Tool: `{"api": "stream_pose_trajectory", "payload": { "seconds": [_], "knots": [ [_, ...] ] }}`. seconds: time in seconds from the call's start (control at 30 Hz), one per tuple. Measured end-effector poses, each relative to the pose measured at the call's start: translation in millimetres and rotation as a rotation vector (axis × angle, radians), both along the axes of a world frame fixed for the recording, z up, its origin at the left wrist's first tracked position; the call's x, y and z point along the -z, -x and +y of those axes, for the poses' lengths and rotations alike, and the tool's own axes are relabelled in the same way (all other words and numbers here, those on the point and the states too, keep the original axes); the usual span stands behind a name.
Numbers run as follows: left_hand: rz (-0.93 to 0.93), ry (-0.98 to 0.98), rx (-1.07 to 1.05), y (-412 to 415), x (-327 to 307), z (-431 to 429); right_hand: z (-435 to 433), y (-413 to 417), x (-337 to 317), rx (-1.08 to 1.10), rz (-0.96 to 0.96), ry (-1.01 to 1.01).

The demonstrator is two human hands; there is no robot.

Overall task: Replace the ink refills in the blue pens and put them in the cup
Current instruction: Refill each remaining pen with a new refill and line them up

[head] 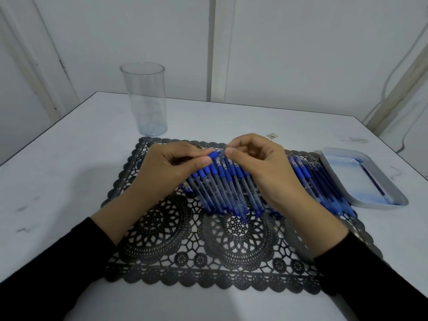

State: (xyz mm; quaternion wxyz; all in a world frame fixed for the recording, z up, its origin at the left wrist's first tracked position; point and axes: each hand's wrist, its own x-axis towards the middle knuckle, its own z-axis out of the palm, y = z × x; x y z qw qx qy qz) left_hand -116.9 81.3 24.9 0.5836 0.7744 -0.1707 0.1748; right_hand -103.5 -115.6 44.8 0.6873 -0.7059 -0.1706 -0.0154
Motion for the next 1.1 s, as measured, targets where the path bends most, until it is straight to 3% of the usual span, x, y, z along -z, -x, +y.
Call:
{"api": "stream_pose_trajectory", "payload": {
  "seconds": [0.37,0.43,0.6,0.73,1.1],
  "knots": [
    [0.092,0.03,-0.118,13,1,41,37,-12,5,-0.098,0.009,0.13],
    [0.095,0.02,-0.148,13,3,49,42,-15,6,-0.108,-0.007,0.246],
    [0.085,-0.075,-0.189,16,7,71,53,-25,3,-0.141,-0.329,0.762],
    [0.065,-0.091,-0.197,18,9,82,63,-32,-3,-0.243,-0.471,1.052],
    [0.041,-0.077,-0.174,18,10,82,83,-33,-4,-0.31,-0.547,1.268]
  ]
}}
